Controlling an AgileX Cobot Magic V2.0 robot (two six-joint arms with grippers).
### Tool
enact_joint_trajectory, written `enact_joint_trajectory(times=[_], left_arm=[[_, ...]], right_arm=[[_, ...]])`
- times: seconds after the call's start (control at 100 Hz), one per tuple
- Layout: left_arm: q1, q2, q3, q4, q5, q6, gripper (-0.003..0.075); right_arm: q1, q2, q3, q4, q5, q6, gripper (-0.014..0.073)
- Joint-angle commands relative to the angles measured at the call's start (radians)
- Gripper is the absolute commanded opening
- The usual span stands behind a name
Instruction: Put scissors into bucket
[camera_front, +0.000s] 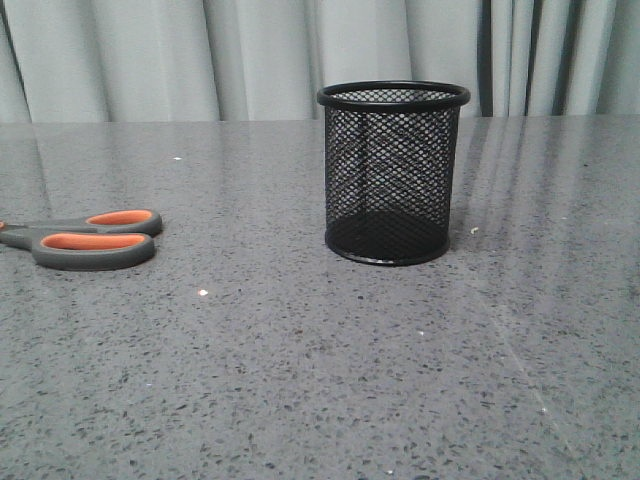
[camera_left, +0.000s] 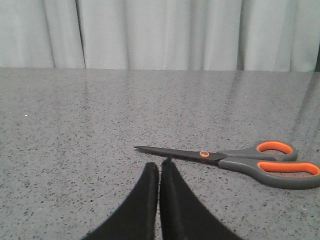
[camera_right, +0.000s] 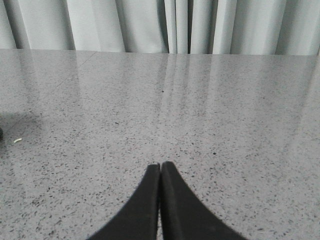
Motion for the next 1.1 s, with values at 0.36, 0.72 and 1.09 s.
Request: enact_joint_trajectory(times=[0.36, 0.72, 1.09], left_arm=[[0.002, -0.026, 0.039, -0.015, -0.083, -0.009, -0.002], [0.002, -0.026, 0.039, -0.095, -0.1, -0.009, -0.002], [0.002, -0.026, 0.037, -0.586, -0.126, -0.009, -0.002]], right_arm=[[-0.009, -0.022, 0.004, -0.01, -0.079, 0.002, -0.0045], [-0.009, -0.022, 0.004, 0.073, -0.099, 0.002, -0.0045], [-0.009, -0.022, 0.002, 0.386, -0.219, 0.002, -0.0045]])
